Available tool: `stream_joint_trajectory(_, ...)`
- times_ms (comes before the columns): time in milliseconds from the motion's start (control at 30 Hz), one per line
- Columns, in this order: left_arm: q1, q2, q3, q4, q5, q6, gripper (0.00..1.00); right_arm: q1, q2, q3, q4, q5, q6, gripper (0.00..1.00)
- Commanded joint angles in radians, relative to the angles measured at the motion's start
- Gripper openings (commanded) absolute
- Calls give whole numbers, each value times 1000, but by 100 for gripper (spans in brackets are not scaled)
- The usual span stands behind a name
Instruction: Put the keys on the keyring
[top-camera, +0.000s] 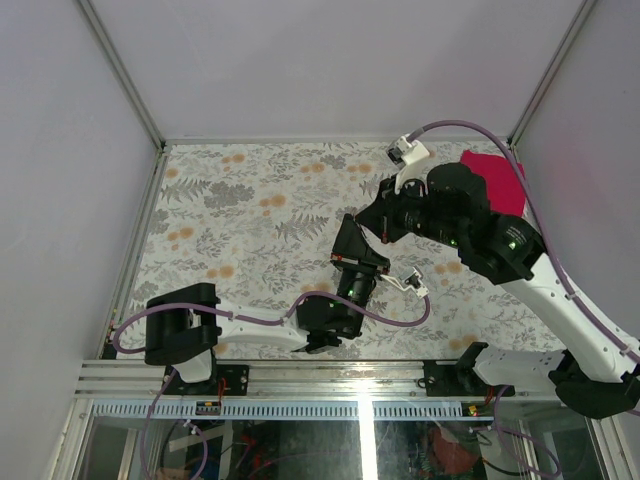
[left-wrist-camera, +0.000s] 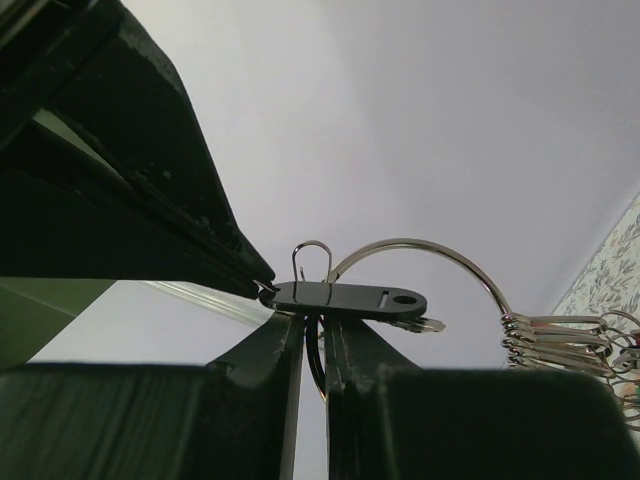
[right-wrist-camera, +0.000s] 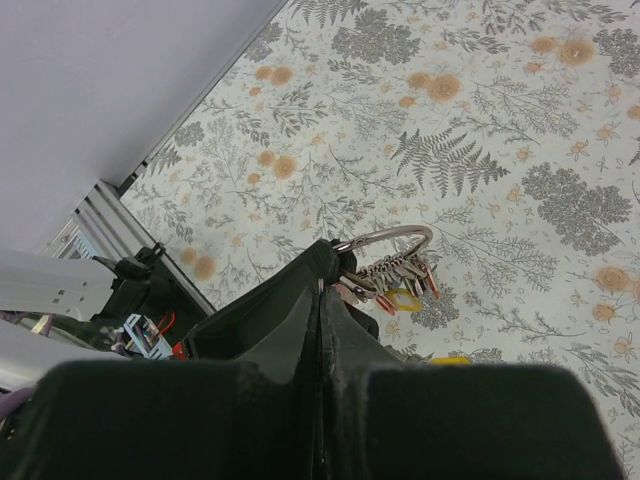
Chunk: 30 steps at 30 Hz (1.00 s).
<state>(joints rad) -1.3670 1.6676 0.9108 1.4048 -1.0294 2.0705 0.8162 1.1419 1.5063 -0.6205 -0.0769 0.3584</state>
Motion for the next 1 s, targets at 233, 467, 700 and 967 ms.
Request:
stream_joint_trajectory(233,5,7,34,99,20,119,0,26,29,58,-8,108,-8,0)
stream_joint_trajectory(467,4,6,34,101,20,122,0,30,33,59,-8,139,-8,0)
stream_joint_trajectory(700,6,7,33,101,20,122,0,32,38,65,15,157,-2,0)
stream_joint_trajectory(967,4,10,35,104,19,123,0,33,54,84,11,188,-4,0)
